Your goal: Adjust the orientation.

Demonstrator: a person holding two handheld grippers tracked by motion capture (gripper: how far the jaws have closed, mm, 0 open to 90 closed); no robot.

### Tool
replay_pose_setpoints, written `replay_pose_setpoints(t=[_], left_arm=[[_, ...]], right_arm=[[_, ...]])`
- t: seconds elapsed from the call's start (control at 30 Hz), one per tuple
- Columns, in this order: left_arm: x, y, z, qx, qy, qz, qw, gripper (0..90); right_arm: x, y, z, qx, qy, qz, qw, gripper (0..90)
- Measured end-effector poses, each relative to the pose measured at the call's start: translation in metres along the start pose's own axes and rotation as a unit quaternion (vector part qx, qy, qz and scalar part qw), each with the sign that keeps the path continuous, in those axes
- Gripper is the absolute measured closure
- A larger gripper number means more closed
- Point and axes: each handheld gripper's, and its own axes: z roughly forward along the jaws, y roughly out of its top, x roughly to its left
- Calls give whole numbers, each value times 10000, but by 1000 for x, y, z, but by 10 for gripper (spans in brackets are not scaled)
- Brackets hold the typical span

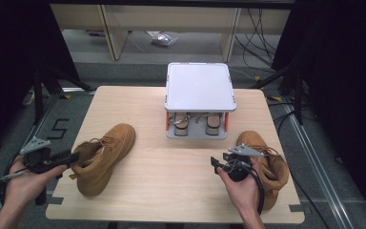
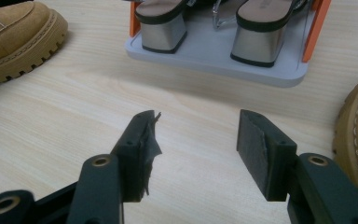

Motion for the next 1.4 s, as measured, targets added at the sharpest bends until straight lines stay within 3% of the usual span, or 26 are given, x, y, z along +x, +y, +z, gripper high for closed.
replay_pose_setpoints(t=[0.07, 0.13, 0.17, 0.23, 0.27, 0.33, 0.43, 0.57, 0.67, 0.73, 0.77, 0.83, 0.97, 1.03, 1.27, 1.4], left_arm=[[-1, -1, 2, 42, -48, -122, 9999, 670], [-1, 0, 4, 16, -47, -92, 9999, 682], [-2, 1, 3, 127, -15, -108, 9999, 699], [-4, 3, 4, 131, 23, -107, 9999, 727], [-3, 4, 2, 246, 30, -20, 9997, 741], [-7, 6, 2, 360, 39, -109, 9993, 758], [-9, 8, 4, 214, -87, -304, 9993, 766], [-10, 13, 3, 307, -342, -466, 9979, 769], [-14, 17, 2, 386, -355, -353, 9980, 771], [-15, 19, 2, 406, -402, -387, 9976, 771], [-17, 19, 4, 284, -436, -454, 9976, 771], [-19, 19, 3, 347, -458, -461, 9973, 771], [-23, 14, 4, 324, -536, -677, 9957, 770], [-27, 11, 2, 409, -582, -593, 9957, 768], [-49, 6, 8, 683, -1079, -630, 9898, 751], [-56, 5, 10, 853, -1209, -551, 9875, 735]], right_arm=[[0, -1, 1, 11, -1, -27, 10000, 480], [1, -1, 0, 21, 13, 15, 10000, 480], [-2, -1, 0, 12, -13, -169, 9999, 480], [-2, -1, 2, -6, 31, -150, 9999, 480], [-3, -1, 2, -2, 10, -157, 9999, 481], [-4, -1, 3, 3, 13, -146, 9999, 480], [-5, -2, 4, 16, 25, -125, 9999, 481], [-6, -1, 4, -10, -5, -157, 9999, 481], [-6, -1, 4, 2, -44, -145, 9999, 482], [-6, -1, 3, 18, -64, -150, 9999, 483], [-6, -1, 3, -9, 7, -149, 9999, 483], [-7, -1, 3, -19, 6, -145, 9999, 484], [-7, 0, 4, -29, -60, -148, 9999, 485], [-7, 0, 4, -22, -43, -156, 9999, 486], [-6, -1, 5, -3, 17, -169, 9999, 488], [-5, -1, 4, -27, 15, -135, 9999, 488]])
